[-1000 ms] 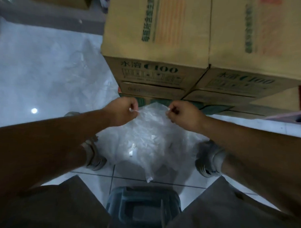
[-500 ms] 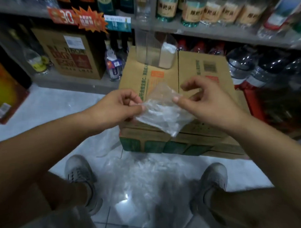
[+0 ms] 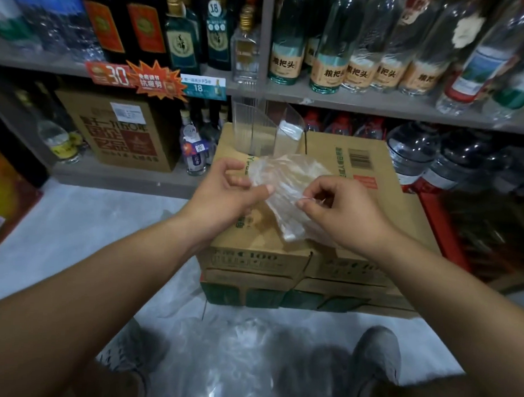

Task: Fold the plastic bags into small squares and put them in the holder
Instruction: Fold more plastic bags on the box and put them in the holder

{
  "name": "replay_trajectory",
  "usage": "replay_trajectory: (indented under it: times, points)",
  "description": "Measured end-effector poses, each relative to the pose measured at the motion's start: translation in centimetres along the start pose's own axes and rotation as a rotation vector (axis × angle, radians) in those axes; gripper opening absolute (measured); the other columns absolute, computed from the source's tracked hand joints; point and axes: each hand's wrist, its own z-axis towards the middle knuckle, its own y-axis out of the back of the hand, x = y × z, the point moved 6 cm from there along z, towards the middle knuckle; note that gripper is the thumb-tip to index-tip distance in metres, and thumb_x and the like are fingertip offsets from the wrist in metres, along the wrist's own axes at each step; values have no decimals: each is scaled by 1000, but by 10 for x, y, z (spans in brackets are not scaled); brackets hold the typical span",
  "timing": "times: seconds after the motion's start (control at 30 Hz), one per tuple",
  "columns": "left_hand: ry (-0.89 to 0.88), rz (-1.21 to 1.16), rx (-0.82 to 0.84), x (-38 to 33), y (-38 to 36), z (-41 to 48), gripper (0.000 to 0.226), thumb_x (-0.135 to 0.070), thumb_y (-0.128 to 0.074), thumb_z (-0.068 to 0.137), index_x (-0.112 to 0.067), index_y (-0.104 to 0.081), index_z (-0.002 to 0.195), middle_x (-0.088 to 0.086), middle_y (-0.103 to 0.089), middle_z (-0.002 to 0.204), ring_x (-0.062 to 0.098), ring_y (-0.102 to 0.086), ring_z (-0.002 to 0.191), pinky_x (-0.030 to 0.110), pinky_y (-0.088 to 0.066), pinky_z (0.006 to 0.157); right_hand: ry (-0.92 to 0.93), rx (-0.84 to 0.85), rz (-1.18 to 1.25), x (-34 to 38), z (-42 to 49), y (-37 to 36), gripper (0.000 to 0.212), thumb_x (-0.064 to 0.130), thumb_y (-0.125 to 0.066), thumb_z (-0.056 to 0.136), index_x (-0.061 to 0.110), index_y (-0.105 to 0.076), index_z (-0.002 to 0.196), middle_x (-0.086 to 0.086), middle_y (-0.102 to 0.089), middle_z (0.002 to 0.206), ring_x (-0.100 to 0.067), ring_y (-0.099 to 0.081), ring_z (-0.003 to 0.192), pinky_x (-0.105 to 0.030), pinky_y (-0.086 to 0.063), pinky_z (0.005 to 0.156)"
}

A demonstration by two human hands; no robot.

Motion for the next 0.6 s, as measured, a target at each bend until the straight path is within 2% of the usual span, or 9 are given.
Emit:
replay_trajectory:
  times: [0.07, 0.13, 0.2, 0.27, 0.33, 0.43, 0.53, 0.6]
  points:
    - [53, 100, 57, 7, -9, -3, 65, -32, -90, 73, -25, -47, 121, 3, -64, 108, 18, -70, 93, 38, -61, 80, -43, -40, 67, -1, 2, -1, 14, 31, -73, 91, 26, -67, 80, 11, -65, 74, -1, -58, 68, -23, -43, 61]
    - [99, 160, 135, 13, -20, -9, 63, -31, -91, 72, -24, -47, 116, -2, -72, 96, 16, -73, 86, 40, -62, 79, -77, -53, 154, -1, 5, -3, 14, 30, -73, 92, 23, -66, 81, 8, -66, 73, -9, -61, 68, -30, -52, 64]
    - [102, 121, 167, 18, -27, -9, 47, -20, -87, 78, -16, -53, 110, -3, -74, 77, 17, -73, 76, 42, -61, 79, -103, -57, 247, -2, 8, -4, 15, 26, -73, 92, 18, -65, 81, 5, -66, 71, -15, -63, 66, -44, -60, 71]
    - [78, 52, 155, 19, -26, -6, 28, -8, -81, 83, -8, -58, 99, 0, -69, 65, 21, -70, 72, 42, -60, 72, -146, -62, 318, -4, 11, -1, 15, 21, -72, 92, 12, -64, 83, -7, -69, 73, -21, -65, 64, -52, -60, 73]
    - [69, 8, 126, 18, -19, -3, 22, -2, -77, 85, -7, -58, 95, 6, -69, 67, 18, -70, 66, 31, -56, 59, -199, -76, 386, -9, 12, 5, 15, 20, -71, 93, 9, -63, 87, -12, -72, 78, -26, -68, 67, -49, -60, 74]
    - [48, -19, 86, 13, -8, 1, 24, 0, -75, 87, -9, -54, 95, 19, -72, 79, 11, -65, 51, 23, -51, 51, -230, -119, 498, -19, 15, 18, 14, 18, -69, 94, 9, -61, 87, -5, -68, 70, -16, -65, 62, -31, -57, 64]
    - [-18, -3, 58, 7, 3, 4, 30, -1, -75, 86, -12, -48, 94, 20, -72, 77, 12, -69, 57, 21, -52, 52, -273, -149, 612, -31, 20, 28, 13, 15, -71, 93, 9, -62, 85, -4, -70, 70, -16, -68, 63, -33, -57, 63]
    - [-111, 55, 55, 0, 5, 6, 26, -1, -75, 86, -12, -52, 90, 22, -71, 74, 13, -70, 61, 20, -53, 54, -293, -173, 666, -37, 24, 34, 14, 18, -73, 91, 12, -64, 84, -1, -70, 69, -15, -68, 63, -36, -56, 66]
